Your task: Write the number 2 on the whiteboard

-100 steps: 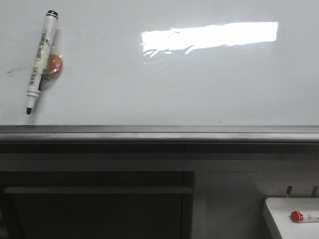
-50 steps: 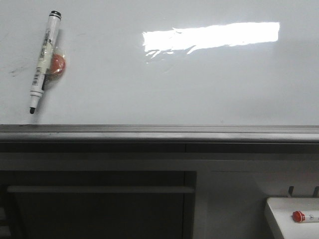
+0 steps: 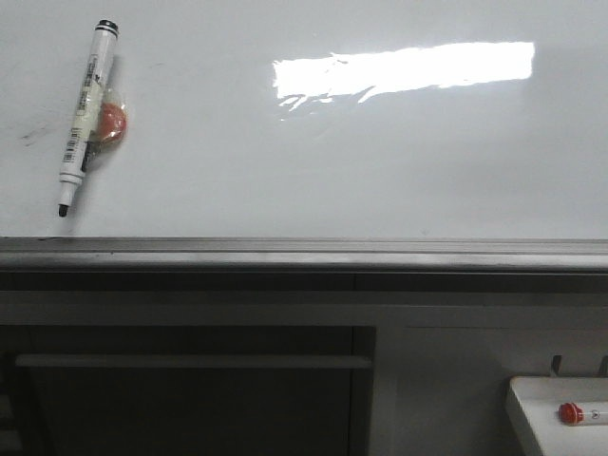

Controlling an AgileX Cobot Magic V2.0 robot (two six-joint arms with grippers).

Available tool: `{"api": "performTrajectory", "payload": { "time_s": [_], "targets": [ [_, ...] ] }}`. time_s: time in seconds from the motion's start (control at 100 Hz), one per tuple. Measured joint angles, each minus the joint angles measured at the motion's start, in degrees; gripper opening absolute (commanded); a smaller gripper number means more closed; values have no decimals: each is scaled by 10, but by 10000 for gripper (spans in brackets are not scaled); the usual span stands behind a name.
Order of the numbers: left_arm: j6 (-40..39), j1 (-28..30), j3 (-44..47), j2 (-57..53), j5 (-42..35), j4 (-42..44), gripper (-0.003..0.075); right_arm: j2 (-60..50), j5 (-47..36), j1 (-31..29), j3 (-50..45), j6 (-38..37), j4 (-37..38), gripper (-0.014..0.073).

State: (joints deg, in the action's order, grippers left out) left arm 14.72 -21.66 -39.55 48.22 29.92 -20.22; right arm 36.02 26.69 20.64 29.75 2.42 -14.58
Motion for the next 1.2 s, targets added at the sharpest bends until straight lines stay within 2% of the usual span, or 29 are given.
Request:
{"api": "performTrajectory", "payload": {
  "time_s": [0.11, 0.34, 0.7, 0.79, 0.97, 1.2],
  "targets": [
    [0, -20, -2, 45, -56, -4, 419, 0, -1, 1, 0, 0, 0, 412],
    [0, -22, -2, 129, -140, -23, 419, 0, -1, 1, 0, 1, 0, 412],
    [0, -23, -2, 208, -157, -44, 406, 0, -7, 1, 0, 1, 0, 412],
    [0, -23, -3, 217, -156, -45, 307, 0, -12, 1, 0, 3, 0, 412],
    [0, -23, -3, 234, -155, -45, -23, 0, -17, 1, 0, 4, 0, 412],
    [0, -24, -7, 247, -157, -42, -20, 0, -18, 5, 1, 5, 0, 412]
  ]
}}
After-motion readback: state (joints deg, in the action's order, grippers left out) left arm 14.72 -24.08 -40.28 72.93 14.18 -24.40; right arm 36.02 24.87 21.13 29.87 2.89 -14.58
